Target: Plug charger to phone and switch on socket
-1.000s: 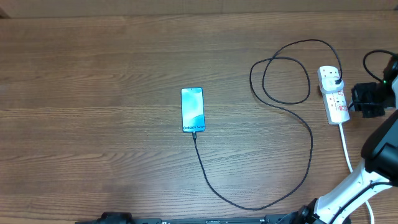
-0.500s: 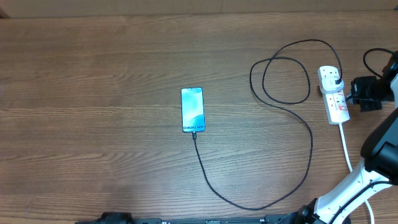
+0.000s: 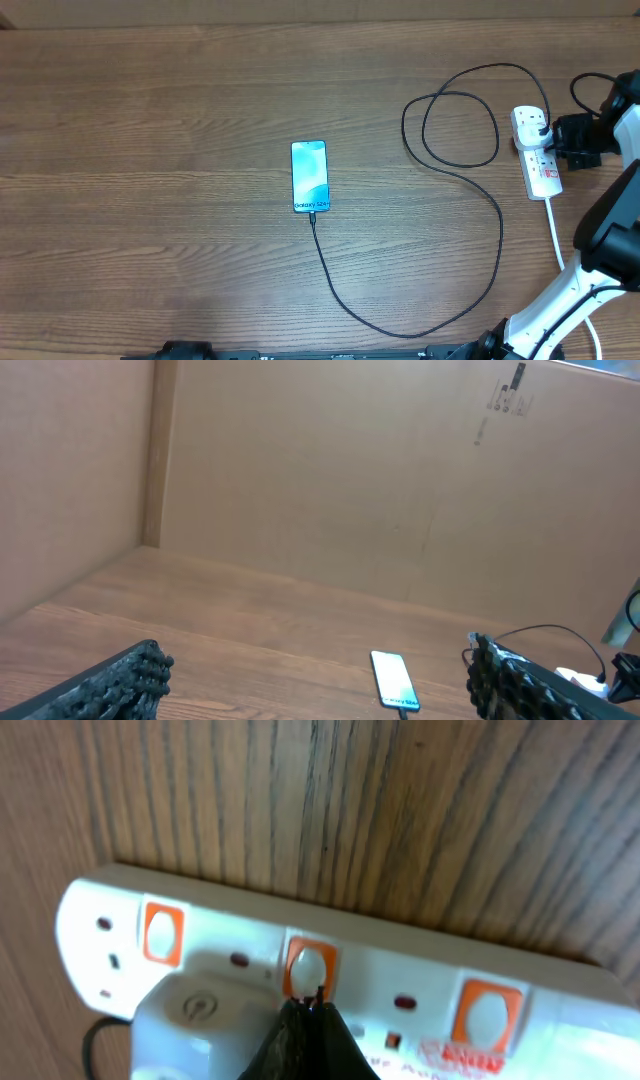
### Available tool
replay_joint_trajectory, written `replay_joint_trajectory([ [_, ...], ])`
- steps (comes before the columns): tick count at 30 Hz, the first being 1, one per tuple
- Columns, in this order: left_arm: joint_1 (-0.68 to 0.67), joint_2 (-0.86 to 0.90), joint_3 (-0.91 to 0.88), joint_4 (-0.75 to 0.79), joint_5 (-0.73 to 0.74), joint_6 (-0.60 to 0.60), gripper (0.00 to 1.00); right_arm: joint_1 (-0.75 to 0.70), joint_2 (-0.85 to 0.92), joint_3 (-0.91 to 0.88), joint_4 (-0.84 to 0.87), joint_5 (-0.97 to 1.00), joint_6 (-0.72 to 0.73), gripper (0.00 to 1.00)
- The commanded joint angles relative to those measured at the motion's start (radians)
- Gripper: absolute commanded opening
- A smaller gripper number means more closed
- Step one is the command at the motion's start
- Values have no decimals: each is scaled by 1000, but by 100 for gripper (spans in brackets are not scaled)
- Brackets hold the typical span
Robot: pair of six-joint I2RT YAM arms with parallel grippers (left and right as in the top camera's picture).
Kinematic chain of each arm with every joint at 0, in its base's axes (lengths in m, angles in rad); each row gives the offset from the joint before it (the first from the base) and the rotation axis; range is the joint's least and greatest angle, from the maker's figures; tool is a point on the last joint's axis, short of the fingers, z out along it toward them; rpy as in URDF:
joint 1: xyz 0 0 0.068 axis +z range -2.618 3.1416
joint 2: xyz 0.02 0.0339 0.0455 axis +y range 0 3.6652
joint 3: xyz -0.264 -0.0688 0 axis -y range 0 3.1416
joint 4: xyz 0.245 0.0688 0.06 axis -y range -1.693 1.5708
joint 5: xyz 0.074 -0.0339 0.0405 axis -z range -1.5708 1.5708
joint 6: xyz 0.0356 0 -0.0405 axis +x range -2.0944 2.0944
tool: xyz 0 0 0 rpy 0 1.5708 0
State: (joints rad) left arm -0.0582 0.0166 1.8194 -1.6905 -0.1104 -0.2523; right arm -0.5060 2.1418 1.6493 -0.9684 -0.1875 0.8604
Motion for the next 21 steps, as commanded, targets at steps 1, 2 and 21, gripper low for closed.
replay_joint_trajectory([
  [1,6,-12,0,1,-12,12,100,1,26,26,14,-6,8,4],
  [2,6,-12,0,2,-12,12,100,1,26,27,15,-6,8,4],
  [21,6,-12,0,2,-12,12,100,13,35,28,35,-53,3,4],
])
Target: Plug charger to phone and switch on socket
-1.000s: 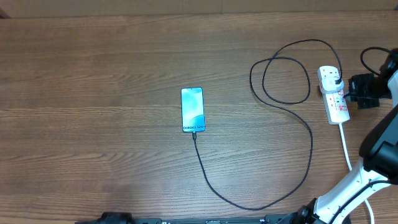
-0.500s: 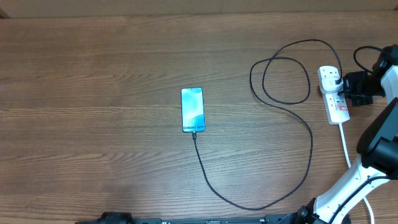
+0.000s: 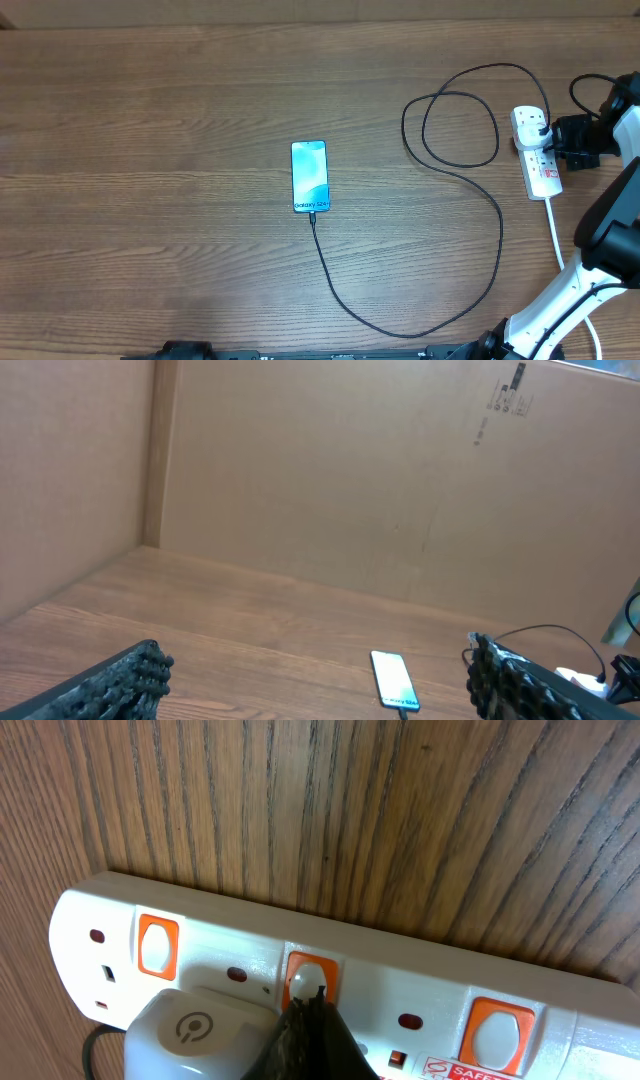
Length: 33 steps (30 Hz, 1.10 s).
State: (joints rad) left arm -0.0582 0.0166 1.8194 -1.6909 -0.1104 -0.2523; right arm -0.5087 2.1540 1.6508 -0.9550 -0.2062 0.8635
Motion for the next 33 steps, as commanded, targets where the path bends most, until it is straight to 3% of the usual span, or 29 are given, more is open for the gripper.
replay_joint_trajectory([
  [1,6,-12,0,2,-12,12,100,20,30,27,21,-34,0,4],
  [10,6,-12,0,2,-12,12,100,93,150,27,-41,-4,-29,4],
  [19,6,-12,0,2,-12,12,100,94,92,91,-223,109,-84,4],
  [26,6,-12,0,2,-12,12,100,96,-120,103,-390,213,-89,4],
  [33,6,-12,0,2,-12,12,100,165,-455,103,-580,196,-113,4],
])
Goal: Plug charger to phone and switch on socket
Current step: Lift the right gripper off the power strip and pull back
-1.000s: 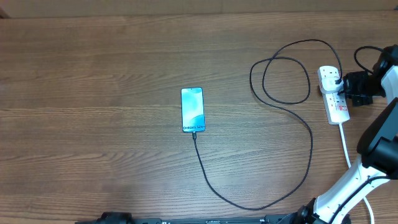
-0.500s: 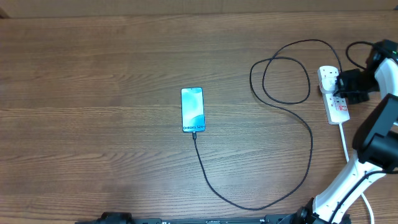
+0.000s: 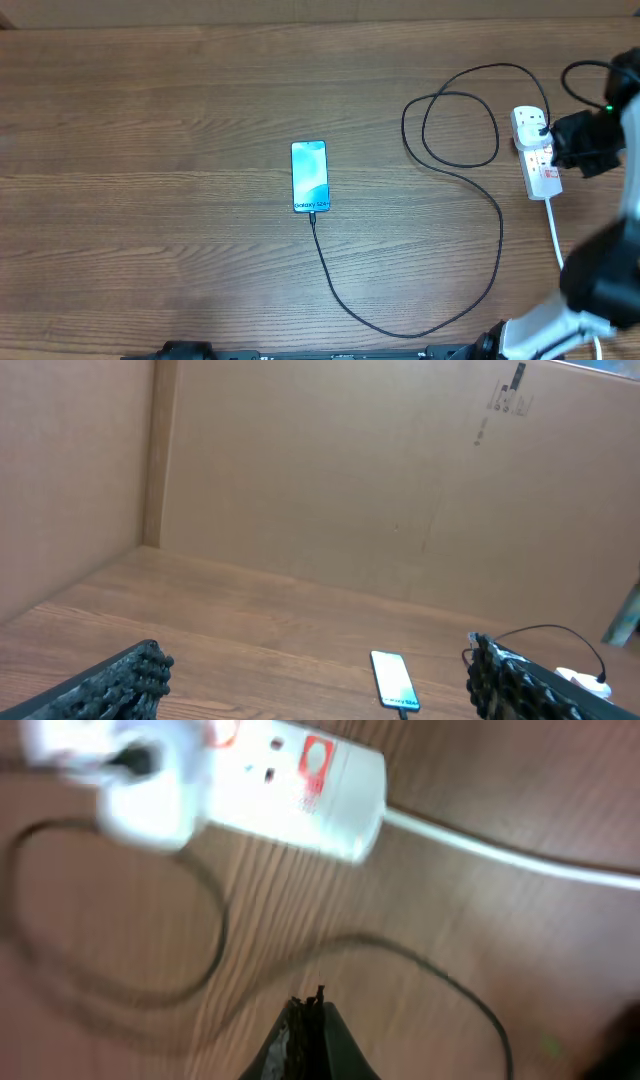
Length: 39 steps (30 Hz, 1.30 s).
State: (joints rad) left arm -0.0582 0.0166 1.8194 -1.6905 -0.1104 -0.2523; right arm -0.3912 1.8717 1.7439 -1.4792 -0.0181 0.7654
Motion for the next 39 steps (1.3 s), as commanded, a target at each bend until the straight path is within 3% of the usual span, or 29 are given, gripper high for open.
replay_joint_trajectory([
  [1,6,-12,0,2,-12,12,100,61,-215,10,-84,-5,-15,4],
  [4,6,-12,0,2,-12,12,100,103,-335,10,-161,-56,-15,4],
  [5,6,-12,0,1,-12,12,100,116,-367,10,-185,-79,-15,12],
  [7,6,-12,0,2,-12,12,100,138,-420,9,-213,-108,-15,53],
  [8,6,-12,0,2,-12,12,100,146,-442,9,-215,-113,-15,100],
  [16,6,-12,0,1,-12,12,100,162,-526,9,-214,21,-16,100],
  [27,6,-12,0,2,-12,12,100,168,-526,8,-214,40,-60,100],
  [39,6,-12,0,1,-12,12,100,391,-578,-40,-71,137,-150,100],
])
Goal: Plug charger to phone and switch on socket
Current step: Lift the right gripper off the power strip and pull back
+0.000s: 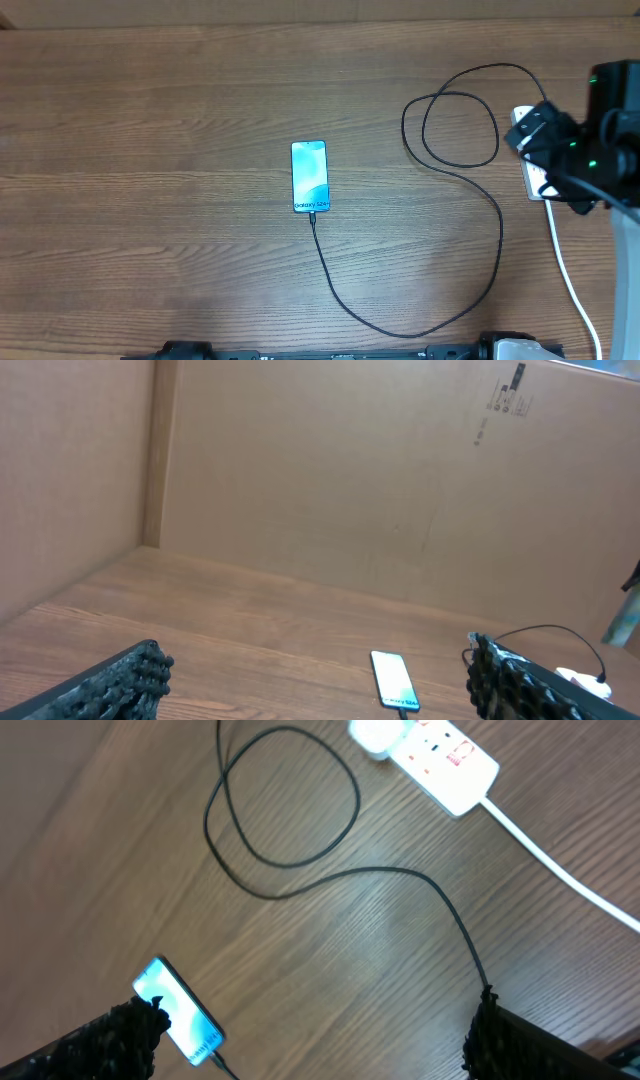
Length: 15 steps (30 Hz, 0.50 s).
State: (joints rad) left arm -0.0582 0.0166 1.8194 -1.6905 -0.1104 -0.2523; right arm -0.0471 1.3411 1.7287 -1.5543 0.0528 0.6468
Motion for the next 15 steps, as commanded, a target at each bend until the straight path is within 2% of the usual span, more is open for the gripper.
replay_joint_trajectory([
  [1,6,-12,0,2,-12,12,100,67,-61,-35,5,87,-31,100],
  [8,6,-12,0,2,-12,12,100,150,-247,-185,74,157,-32,100],
  [15,6,-12,0,2,-12,12,100,151,-537,-550,318,156,-54,100],
])
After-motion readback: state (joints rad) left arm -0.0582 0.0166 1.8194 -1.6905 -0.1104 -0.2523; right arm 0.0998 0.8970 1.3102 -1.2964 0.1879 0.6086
